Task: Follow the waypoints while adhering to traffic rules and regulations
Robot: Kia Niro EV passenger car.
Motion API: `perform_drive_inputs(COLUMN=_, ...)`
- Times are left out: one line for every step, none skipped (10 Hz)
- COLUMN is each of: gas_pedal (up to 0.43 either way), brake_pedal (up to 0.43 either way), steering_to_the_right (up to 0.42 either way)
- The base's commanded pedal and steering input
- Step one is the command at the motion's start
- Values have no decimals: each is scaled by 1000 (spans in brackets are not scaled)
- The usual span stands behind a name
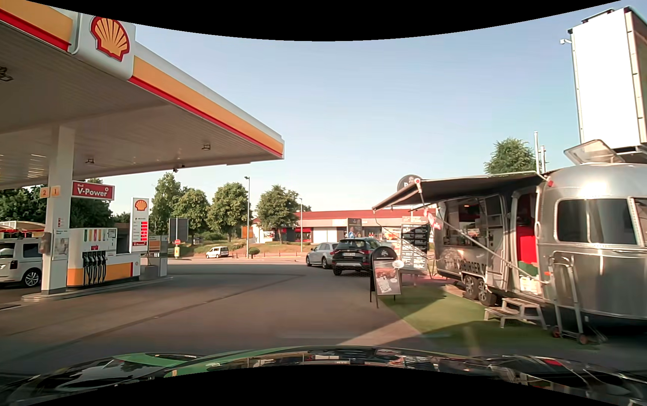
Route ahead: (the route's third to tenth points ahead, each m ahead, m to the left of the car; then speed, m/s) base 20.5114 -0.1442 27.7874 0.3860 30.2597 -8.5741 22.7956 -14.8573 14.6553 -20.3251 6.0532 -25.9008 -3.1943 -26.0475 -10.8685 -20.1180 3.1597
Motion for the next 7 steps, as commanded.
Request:
perform_drive_inputs(gas_pedal=20, brake_pedal=0, steering_to_the_right=-292)
perform_drive_inputs(gas_pedal=20, brake_pedal=0, steering_to_the_right=-292)
perform_drive_inputs(gas_pedal=0, brake_pedal=0, steering_to_the_right=-292)
perform_drive_inputs(gas_pedal=0, brake_pedal=0, steering_to_the_right=-287)
perform_drive_inputs(gas_pedal=0, brake_pedal=0, steering_to_the_right=-269)
perform_drive_inputs(gas_pedal=0, brake_pedal=0, steering_to_the_right=-242)
perform_drive_inputs(gas_pedal=0, brake_pedal=0, steering_to_the_right=-228)
